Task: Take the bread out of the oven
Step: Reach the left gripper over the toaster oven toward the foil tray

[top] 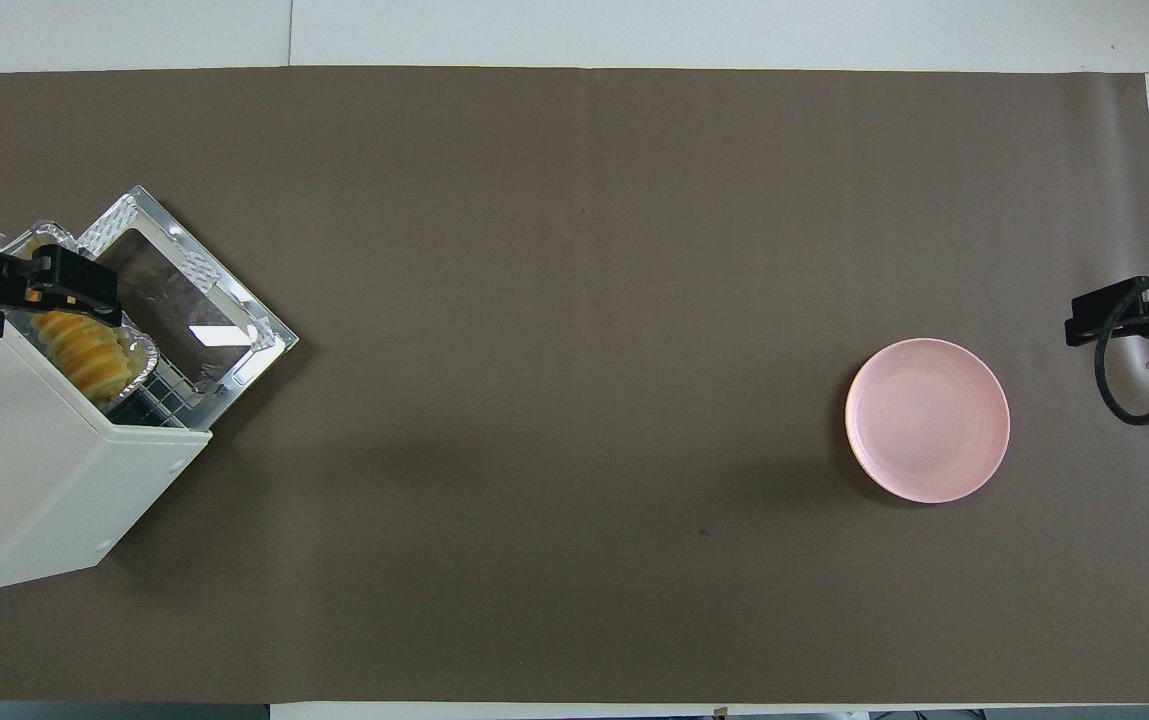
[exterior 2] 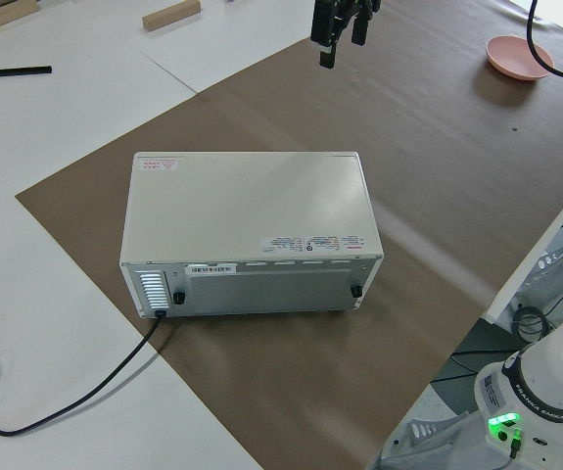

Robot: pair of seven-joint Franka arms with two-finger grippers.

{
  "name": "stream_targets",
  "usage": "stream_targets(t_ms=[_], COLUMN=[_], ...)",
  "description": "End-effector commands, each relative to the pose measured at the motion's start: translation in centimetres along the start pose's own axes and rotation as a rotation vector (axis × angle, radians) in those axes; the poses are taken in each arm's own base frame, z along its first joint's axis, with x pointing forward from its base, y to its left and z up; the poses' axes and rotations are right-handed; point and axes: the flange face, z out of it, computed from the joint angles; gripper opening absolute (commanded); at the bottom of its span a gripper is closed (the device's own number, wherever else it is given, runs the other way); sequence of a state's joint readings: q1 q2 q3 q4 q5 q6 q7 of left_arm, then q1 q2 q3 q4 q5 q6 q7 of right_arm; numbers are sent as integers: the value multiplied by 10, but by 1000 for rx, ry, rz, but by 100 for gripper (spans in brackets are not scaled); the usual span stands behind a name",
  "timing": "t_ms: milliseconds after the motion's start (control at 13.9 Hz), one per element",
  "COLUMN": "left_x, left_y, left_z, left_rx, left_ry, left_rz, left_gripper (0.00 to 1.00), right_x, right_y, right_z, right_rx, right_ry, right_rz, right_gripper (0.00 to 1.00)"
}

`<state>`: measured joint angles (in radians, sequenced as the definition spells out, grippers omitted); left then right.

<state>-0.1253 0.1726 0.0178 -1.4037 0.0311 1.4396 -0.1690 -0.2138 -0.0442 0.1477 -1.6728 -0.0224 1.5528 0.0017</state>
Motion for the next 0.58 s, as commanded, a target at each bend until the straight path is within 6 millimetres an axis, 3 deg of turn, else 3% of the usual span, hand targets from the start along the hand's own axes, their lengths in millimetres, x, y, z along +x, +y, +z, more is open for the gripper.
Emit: stream_targets(t_ms=[0,216,360,504], left_x=[53,83,91,101], left_y=[3,2,5,-3], left_z=[25,44,56,87], left_rx=[76,95,142,183], left_ry=[-32,10,41,75], left_rz=[-55,-190,-253,-314], left_gripper=[100,100,100,100], right_x=[-4,-4,-4,-4], right_y=[-1,0,0,0], right_z=[-2,-2,-2,-2], right_rx=[10,11,11,11], right_ry=[-9,-9,-9,-9], right_rz=[9,10,10,10], right_gripper=[100,100,100,100])
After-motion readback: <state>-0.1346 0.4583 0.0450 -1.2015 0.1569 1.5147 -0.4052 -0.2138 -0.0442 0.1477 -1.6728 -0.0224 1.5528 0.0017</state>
